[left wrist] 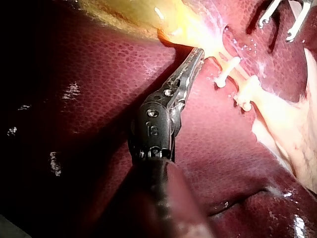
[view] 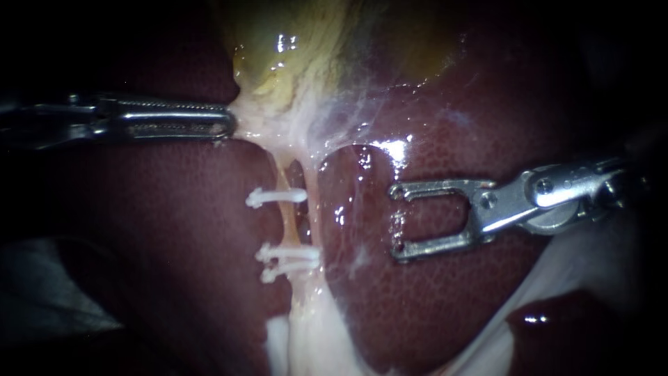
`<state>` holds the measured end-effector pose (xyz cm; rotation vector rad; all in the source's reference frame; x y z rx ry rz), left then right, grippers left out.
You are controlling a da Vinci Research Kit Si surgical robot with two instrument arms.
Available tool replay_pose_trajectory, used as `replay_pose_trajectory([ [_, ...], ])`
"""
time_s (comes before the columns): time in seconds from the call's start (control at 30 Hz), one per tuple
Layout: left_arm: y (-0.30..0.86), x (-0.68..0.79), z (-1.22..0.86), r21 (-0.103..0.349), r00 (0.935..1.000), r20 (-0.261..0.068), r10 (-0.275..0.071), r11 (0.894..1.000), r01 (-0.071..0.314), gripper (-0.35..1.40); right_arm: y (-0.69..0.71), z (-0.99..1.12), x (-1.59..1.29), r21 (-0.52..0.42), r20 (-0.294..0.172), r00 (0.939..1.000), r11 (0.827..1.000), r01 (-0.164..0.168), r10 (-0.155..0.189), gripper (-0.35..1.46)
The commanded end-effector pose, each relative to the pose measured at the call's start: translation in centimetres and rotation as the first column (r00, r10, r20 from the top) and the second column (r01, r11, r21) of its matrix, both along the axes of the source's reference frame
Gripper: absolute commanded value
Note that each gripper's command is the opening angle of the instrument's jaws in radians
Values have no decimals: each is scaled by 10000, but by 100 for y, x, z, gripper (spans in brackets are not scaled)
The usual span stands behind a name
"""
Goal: Going back third clip left tube
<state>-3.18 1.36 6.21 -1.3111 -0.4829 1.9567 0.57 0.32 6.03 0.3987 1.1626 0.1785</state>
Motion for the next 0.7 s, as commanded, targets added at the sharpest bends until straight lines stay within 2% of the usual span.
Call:
replay_pose_trajectory([
  [0.03, 0, -2, 3, 68, 10000, -49, 9, 10000, -9, -35, 0, 0, 0, 2, -4, 10000, 10000, 3, -3, 50],
  [0.3, -6, -14, 23, 184, 9998, -150, 148, 9997, -146, -35, 0, -1, 0, 5, -4, 10000, 10000, 2, -2, 50],
  [0.7, -5, -14, 22, 203, 9997, -168, 169, 9997, -166, -35, -1, -4, 3, 34, -34, 10000, 10000, 32, -32, 50],
])
